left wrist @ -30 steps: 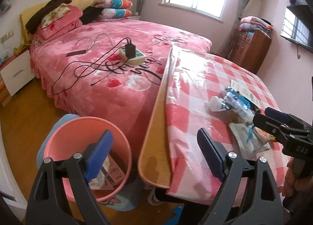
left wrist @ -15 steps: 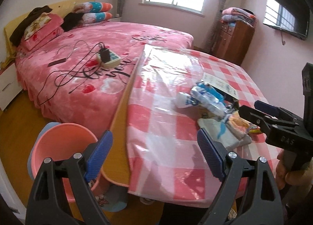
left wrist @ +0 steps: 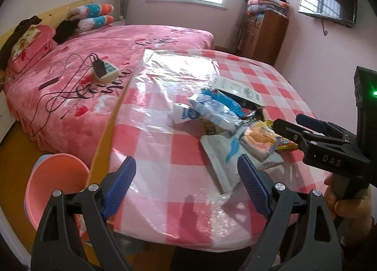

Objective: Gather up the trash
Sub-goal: 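Bring both tools back over the remaining pile on the table, then lower the left tool onto the white-blue plastic bag and close it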

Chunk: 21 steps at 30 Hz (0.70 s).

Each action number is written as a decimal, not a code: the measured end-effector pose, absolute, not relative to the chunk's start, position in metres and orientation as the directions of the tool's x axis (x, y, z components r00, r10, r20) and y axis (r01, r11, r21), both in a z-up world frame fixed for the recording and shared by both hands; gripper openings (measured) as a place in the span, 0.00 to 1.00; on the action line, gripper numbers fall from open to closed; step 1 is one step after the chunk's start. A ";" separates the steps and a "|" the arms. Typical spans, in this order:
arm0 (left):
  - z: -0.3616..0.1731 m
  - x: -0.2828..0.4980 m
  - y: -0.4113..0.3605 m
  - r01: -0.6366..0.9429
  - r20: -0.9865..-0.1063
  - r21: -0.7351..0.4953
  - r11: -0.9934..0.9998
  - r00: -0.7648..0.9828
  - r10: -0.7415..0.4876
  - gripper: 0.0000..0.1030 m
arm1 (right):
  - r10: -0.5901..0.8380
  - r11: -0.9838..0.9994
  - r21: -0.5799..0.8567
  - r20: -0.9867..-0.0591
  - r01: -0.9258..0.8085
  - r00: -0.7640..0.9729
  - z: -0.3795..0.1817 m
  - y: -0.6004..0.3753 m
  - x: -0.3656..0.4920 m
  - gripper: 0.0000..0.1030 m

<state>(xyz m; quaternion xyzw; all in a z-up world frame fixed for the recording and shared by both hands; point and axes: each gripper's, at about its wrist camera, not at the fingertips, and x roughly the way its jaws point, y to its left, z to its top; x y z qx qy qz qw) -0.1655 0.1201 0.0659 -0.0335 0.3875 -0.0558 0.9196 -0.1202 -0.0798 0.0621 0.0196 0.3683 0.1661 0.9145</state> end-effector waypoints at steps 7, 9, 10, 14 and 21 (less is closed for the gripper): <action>0.058 -0.161 0.095 0.126 -0.726 -0.106 0.986 0.668 -0.163 0.86 | 0.299 0.953 0.170 -0.674 -0.252 0.676 0.054 -0.101 -0.118 0.84; 0.055 -0.160 0.087 0.144 -0.733 -0.108 0.984 0.657 -0.176 0.86 | 0.297 0.954 0.176 -0.677 -0.243 0.673 0.051 -0.107 -0.117 0.84; 0.054 -0.159 0.084 0.151 -0.736 -0.109 0.983 0.652 -0.182 0.86 | 0.297 0.954 0.180 -0.679 -0.240 0.671 0.049 -0.109 -0.117 0.84; 0.046 -0.157 0.072 0.183 -0.749 -0.119 0.976 0.629 -0.209 0.86 | 0.294 0.955 0.197 -0.688 -0.220 0.663 0.044 -0.123 -0.117 0.84; 0.037 -0.149 0.058 0.224 -0.764 -0.115 0.968 0.603 -0.230 0.86 | 0.283 0.958 0.242 -0.704 -0.155 0.651 0.031 -0.155 -0.114 0.84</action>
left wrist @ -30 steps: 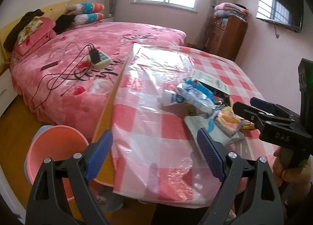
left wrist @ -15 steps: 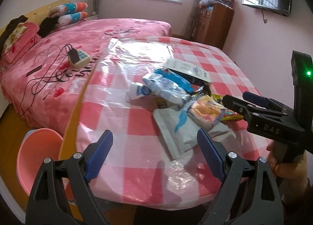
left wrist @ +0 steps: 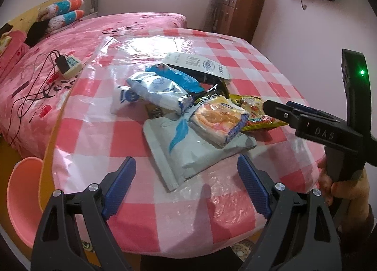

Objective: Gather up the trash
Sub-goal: 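Lower the left tool onto the white-blue plastic bag and close it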

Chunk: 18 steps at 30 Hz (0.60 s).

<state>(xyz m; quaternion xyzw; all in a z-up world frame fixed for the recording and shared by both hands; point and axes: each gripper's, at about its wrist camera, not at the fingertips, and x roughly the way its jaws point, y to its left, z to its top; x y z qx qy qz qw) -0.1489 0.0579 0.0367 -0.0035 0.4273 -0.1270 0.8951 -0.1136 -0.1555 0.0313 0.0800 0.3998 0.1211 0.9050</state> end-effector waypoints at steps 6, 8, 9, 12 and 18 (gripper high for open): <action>0.028 -0.135 0.055 0.238 -0.783 -0.129 0.963 0.572 -0.246 0.86 | 0.306 0.948 0.288 -0.708 -0.134 0.636 0.022 -0.174 -0.110 0.84; 0.027 -0.130 0.058 0.229 -0.784 -0.161 0.960 0.561 -0.265 0.86 | 0.324 0.942 0.305 -0.706 -0.143 0.630 0.020 -0.175 -0.109 0.84; 0.028 -0.128 0.061 0.222 -0.783 -0.181 0.958 0.557 -0.277 0.86 | 0.334 0.938 0.312 -0.705 -0.151 0.626 0.019 -0.175 -0.109 0.84; 0.031 -0.119 0.071 0.191 -0.771 -0.253 0.948 0.552 -0.317 0.86 | 0.364 0.928 0.327 -0.700 -0.178 0.614 0.017 -0.171 -0.107 0.84; 0.034 -0.094 0.089 0.077 -0.757 -0.349 0.934 0.565 -0.329 0.86 | 0.425 0.905 0.327 -0.681 -0.272 0.596 0.021 -0.149 -0.113 0.84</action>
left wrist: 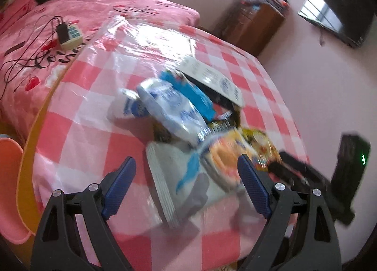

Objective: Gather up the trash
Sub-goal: 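Lower the left tool onto the white-blue plastic bag and close it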

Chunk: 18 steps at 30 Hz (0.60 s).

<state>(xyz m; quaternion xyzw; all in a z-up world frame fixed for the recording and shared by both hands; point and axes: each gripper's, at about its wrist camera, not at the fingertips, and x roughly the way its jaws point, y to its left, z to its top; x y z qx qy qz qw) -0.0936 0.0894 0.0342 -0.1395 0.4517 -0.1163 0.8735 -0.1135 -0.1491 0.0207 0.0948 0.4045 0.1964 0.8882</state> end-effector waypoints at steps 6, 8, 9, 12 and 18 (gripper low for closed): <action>0.037 -0.067 0.080 0.045 -0.769 -0.291 0.956 0.584 -0.261 0.83 | 0.460 0.885 0.287 -0.668 -0.367 0.585 0.028 -0.123 -0.121 0.84; 0.034 -0.059 0.080 0.031 -0.772 -0.316 0.948 0.573 -0.275 0.76 | 0.472 0.877 0.281 -0.664 -0.390 0.580 0.029 -0.117 -0.123 0.84; 0.033 -0.057 0.081 0.023 -0.772 -0.328 0.944 0.570 -0.282 0.73 | 0.471 0.876 0.275 -0.662 -0.396 0.583 0.030 -0.116 -0.122 0.84; 0.029 -0.049 0.085 0.002 -0.765 -0.377 0.926 0.564 -0.313 0.69 | 0.462 0.879 0.250 -0.655 -0.405 0.598 0.031 -0.112 -0.124 0.84; 0.021 -0.035 0.094 -0.045 -0.747 -0.439 0.898 0.573 -0.336 0.60 | 0.435 0.890 0.198 -0.635 -0.410 0.638 0.037 -0.107 -0.125 0.84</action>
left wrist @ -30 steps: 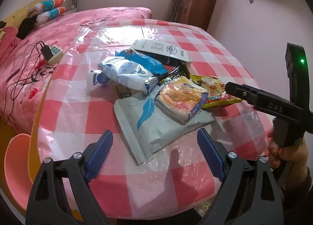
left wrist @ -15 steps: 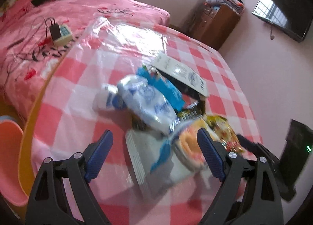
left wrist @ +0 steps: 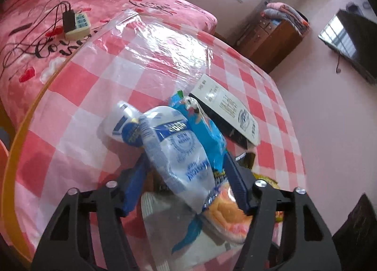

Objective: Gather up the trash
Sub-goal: 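Lower the left tool onto the white-blue plastic bag and close it, then grasp the orange bread packet with right tool while left holds the white-blue bag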

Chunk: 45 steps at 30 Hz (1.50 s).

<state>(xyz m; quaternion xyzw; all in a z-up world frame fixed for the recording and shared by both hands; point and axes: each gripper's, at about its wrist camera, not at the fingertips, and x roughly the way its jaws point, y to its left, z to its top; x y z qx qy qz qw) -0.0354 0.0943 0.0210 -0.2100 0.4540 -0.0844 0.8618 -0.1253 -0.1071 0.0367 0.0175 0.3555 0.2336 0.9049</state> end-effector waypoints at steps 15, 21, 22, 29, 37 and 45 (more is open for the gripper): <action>0.010 -0.032 0.105 -0.037 -0.693 -0.513 0.857 0.608 -0.388 0.35 | 0.461 0.852 0.174 -0.696 -0.494 0.550 0.027 -0.072 -0.102 0.85; 0.012 -0.037 0.116 -0.024 -0.669 -0.541 0.841 0.617 -0.413 0.27 | 0.433 0.843 0.114 -0.724 -0.526 0.537 0.020 -0.053 -0.095 0.89; 0.013 -0.039 0.117 -0.020 -0.667 -0.542 0.840 0.619 -0.415 0.27 | 0.430 0.843 0.112 -0.727 -0.525 0.536 0.019 -0.052 -0.094 0.89; 0.013 -0.046 0.131 -0.014 -0.650 -0.562 0.827 0.626 -0.431 0.25 | 0.414 0.847 0.099 -0.739 -0.523 0.531 0.016 -0.046 -0.083 0.80; 0.015 -0.059 0.148 0.001 -0.617 -0.608 0.794 0.629 -0.473 0.22 | 0.403 0.858 0.094 -0.733 -0.504 0.549 0.019 -0.048 -0.087 0.69; 0.022 -0.073 0.158 0.036 -0.570 -0.650 0.759 0.636 -0.519 0.22 | 0.371 0.876 0.067 -0.724 -0.477 0.581 0.032 -0.048 -0.091 0.51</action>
